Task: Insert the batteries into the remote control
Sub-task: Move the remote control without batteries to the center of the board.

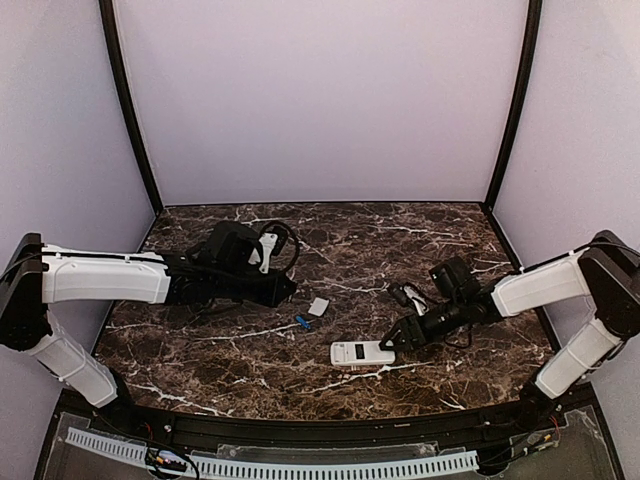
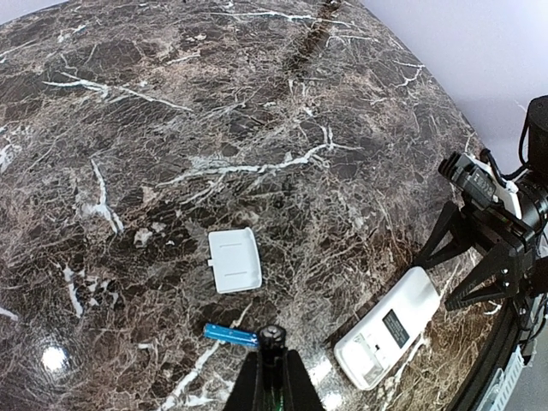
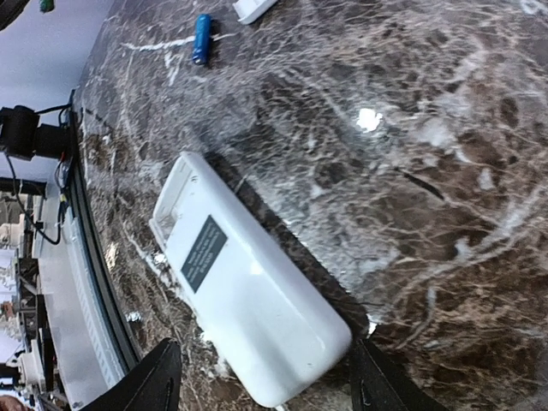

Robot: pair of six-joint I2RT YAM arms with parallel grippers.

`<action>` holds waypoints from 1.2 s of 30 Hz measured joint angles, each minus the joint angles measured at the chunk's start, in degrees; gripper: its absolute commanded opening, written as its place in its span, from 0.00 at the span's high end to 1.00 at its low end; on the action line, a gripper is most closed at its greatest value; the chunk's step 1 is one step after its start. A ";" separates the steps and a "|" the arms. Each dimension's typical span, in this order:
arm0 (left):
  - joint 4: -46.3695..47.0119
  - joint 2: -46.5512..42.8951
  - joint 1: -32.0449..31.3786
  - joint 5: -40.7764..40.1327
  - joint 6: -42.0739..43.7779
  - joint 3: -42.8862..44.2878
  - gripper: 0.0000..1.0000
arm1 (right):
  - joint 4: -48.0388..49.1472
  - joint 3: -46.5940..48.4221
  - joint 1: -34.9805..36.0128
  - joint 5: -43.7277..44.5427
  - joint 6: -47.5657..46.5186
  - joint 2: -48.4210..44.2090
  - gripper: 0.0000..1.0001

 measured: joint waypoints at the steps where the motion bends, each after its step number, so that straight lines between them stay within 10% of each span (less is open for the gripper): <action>1: 0.17 0.00 0.00 0.07 -0.02 -0.07 1.00 | 0.28 -0.02 0.17 -1.38 -0.20 0.33 0.38; 8: 0.72 0.00 0.00 0.92 0.00 -0.09 1.00 | 0.79 -0.02 5.29 -6.71 -1.11 1.36 0.40; 17: 1.62 0.04 0.00 2.80 0.00 -0.46 1.00 | 0.35 -0.13 12.17 4.11 -3.08 -1.22 0.02; 36: 6.58 5.46 -1.68 8.37 -0.96 -1.36 1.00 | 12.52 -2.54 25.44 32.57 -6.36 0.85 0.11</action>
